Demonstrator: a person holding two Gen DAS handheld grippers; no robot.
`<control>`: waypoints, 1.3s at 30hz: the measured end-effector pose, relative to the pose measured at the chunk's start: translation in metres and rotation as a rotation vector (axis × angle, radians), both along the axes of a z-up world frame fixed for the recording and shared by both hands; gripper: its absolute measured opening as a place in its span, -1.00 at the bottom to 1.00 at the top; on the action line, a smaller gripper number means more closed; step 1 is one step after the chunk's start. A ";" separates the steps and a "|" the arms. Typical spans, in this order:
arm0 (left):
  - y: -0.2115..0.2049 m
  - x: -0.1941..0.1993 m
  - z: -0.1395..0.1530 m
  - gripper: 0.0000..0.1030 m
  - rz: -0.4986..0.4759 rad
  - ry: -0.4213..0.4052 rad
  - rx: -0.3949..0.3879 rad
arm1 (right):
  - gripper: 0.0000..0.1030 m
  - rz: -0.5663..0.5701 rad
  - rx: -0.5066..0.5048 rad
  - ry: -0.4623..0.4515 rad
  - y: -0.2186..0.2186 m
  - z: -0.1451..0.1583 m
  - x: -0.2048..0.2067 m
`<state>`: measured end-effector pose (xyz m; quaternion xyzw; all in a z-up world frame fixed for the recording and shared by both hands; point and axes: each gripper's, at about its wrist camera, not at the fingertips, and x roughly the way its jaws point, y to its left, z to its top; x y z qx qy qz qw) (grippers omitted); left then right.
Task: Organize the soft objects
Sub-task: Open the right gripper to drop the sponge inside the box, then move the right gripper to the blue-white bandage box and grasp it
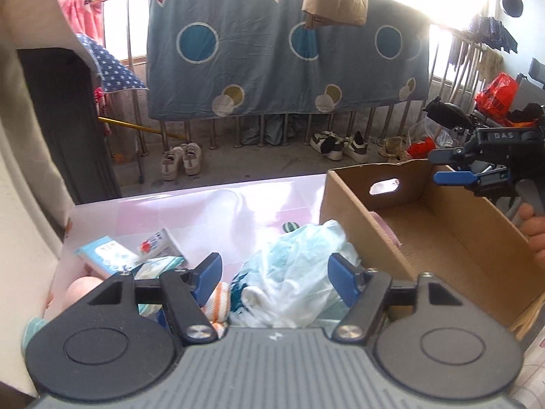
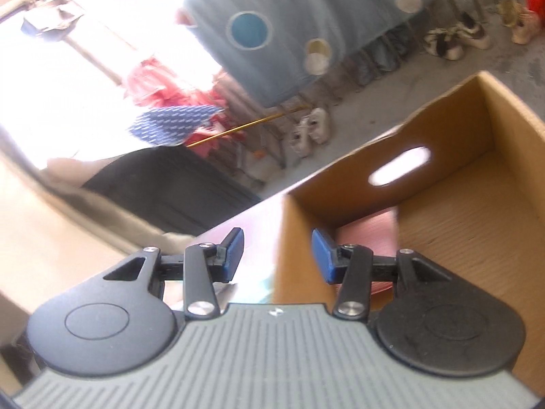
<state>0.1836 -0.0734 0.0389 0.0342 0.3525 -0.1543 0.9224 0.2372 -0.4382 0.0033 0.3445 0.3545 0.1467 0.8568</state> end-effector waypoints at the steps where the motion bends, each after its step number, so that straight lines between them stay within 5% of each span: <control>1: 0.009 -0.004 0.001 0.36 0.023 -0.006 0.002 | -0.13 0.016 0.004 -0.008 0.007 0.005 -0.001; 6: 0.067 -0.007 0.007 0.36 0.224 -0.017 0.027 | -0.05 0.156 0.028 -0.063 0.068 0.032 0.008; 10: 0.117 0.008 0.003 0.36 0.377 0.046 0.016 | 0.27 0.341 0.045 -0.078 0.147 0.039 0.044; 16: 0.161 0.061 -0.023 0.41 0.478 0.166 0.030 | 0.30 0.555 -0.008 0.003 0.271 0.012 0.121; 22: 0.174 0.129 -0.059 0.30 0.497 0.254 0.058 | 0.17 0.666 -0.053 0.137 0.362 -0.041 0.206; 27: 0.175 0.174 -0.089 0.19 0.489 0.340 0.076 | 0.00 0.726 -0.068 0.213 0.398 -0.087 0.257; 39: 0.177 0.217 -0.131 0.01 0.506 0.453 0.072 | 0.02 0.781 -0.097 0.382 0.442 -0.157 0.300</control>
